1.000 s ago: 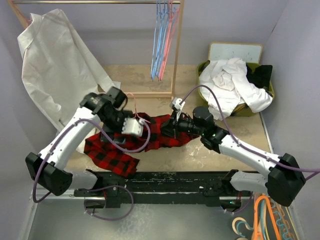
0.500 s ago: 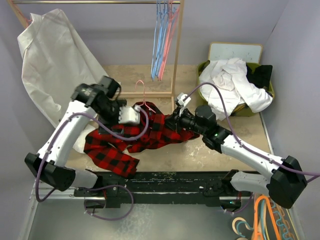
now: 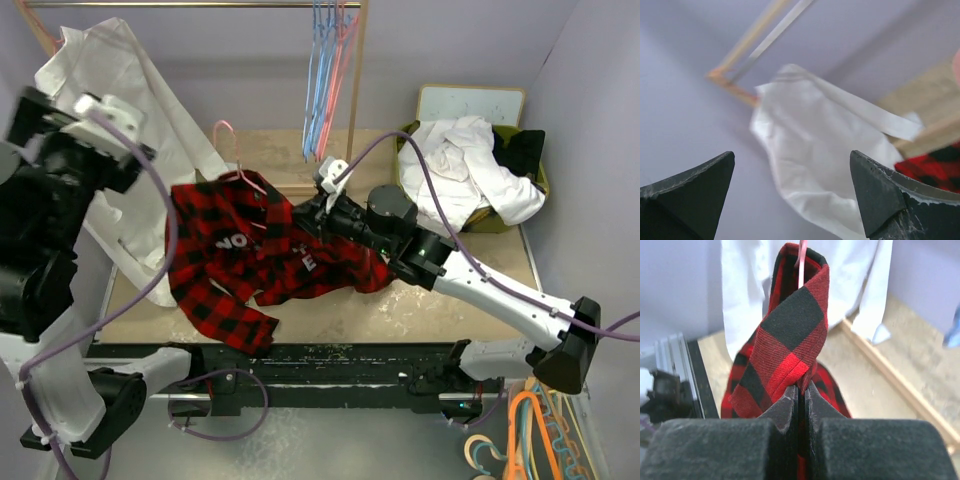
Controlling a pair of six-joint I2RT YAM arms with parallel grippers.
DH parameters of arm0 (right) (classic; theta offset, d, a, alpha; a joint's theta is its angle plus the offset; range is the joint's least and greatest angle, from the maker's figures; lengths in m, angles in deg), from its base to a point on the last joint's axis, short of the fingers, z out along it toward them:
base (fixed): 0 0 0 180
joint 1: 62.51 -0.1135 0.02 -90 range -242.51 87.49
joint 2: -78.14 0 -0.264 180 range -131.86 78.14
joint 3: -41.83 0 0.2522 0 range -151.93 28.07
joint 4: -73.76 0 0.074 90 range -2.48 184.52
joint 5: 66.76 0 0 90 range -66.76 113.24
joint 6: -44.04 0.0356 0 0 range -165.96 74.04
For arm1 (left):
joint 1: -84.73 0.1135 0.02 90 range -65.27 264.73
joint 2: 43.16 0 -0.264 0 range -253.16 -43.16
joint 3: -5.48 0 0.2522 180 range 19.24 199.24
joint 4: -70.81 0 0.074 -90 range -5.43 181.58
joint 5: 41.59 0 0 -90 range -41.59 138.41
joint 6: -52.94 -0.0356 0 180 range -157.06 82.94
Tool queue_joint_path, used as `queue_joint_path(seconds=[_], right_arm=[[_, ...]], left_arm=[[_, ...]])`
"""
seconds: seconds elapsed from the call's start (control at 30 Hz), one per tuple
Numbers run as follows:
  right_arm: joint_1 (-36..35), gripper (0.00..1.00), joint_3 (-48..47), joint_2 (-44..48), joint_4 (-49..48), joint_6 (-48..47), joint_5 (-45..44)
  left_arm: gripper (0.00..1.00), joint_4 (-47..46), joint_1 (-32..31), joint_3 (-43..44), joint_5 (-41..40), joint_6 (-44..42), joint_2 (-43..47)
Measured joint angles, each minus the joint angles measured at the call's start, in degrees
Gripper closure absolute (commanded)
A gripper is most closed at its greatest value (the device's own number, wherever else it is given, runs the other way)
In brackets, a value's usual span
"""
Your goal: Place the shirt on the hanger
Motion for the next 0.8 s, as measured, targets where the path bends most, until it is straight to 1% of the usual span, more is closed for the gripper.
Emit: queue_joint_path(seconds=[0.13,0.23,0.27,0.33,0.4,0.47,0.53,0.6,0.7,0.8], right_arm=[[-2.73,1.0,-11.5,-4.52,0.44,-2.23,-4.24],[-3.19,1.0,-19.65,-9.62,0.72,-2.91,-7.61],[-3.26,1.0,-21.84,-11.28,0.74,-2.91,-9.09],[-3.61,1.0,-25.31,-14.19,0.83,-2.86,-12.46],[-3.93,1.0,-28.98,-17.29,1.27,-2.69,-17.33],[-4.28,1.0,-32.63,-20.15,1.64,-2.56,-22.73],[-4.44,1.0,-35.78,-22.45,1.99,-2.43,-27.58],[-4.66,1.0,-39.23,-24.48,2.43,-2.51,-32.65],[-4.66,1.0,-43.43,-26.56,2.4,-3.21,-37.64],[-4.63,1.0,-47.28,-28.35,2.45,-4.39,-40.48]], left_arm=[[0.01,-9.01,4.74,6.47,-12.0,1.86,-0.39],[0.01,-16.79,8.02,6.88,-20.68,2.95,-1.62],[0.01,-20.33,8.74,5.95,-23.93,3.21,-1.95],[0.01,-33.24,10.21,0.44,-33.0,2.69,-2.16],[0.01,-44.17,11.04,-5.31,-40.09,1.55,-2.38],[0.01,-51.43,11.56,-9.03,-45.81,0.72,-3.06],[0.01,-55.71,11.61,-11.23,-49.29,0.63,-4.44],[0.01,-57.72,11.61,-12.35,-51.58,0.66,-5.22],[0.01,-60.17,11.61,-12.72,-53.9,0.74,-5.38],[0.01,-62.2,11.61,-12.79,-55.19,0.79,-4.52]])
